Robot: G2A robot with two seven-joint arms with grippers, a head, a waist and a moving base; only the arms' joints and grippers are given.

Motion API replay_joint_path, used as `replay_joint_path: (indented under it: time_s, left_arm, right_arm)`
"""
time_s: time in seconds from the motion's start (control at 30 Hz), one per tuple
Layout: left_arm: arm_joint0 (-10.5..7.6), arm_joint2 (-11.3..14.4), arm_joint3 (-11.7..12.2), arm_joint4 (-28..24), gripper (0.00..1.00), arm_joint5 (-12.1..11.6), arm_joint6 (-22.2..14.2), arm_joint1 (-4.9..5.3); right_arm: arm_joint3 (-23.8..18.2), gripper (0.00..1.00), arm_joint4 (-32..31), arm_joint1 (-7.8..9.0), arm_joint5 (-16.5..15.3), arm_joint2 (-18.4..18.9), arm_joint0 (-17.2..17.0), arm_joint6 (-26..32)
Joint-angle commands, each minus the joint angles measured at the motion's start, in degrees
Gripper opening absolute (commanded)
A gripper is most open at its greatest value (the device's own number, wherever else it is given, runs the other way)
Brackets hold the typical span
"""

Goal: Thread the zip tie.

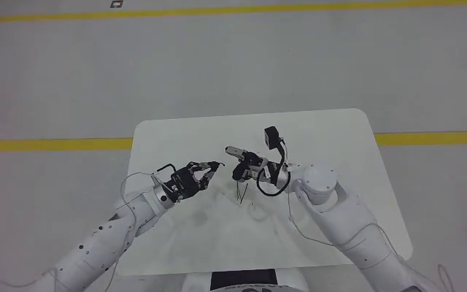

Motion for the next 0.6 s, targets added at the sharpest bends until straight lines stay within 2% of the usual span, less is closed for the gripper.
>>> replay_joint_path:
  time_s: [0.0,0.1,0.37,0.57]
  left_arm:
    - [0.0,0.0,0.0,0.0,0.0,0.0,0.0,0.0]
    - [0.0,0.0,0.0,0.0,0.0,0.0,0.0,0.0]
    - [0.0,0.0,0.0,0.0,0.0,0.0,0.0,0.0]
    - [0.0,0.0,0.0,0.0,0.0,0.0,0.0,0.0]
  right_arm:
    - [0.41,1.0,1.55,0.01,-0.37,0.17,0.11,1.98]
    - [1.18,1.0,3.5,0.03,0.01,0.09,0.7,5.48]
    - [1.27,1.0,3.75,0.02,-0.09,0.09,0.7,5.63]
    - [2.03,1.0,8.93,-0.26,0.71,-0.01,0.85,7.3]
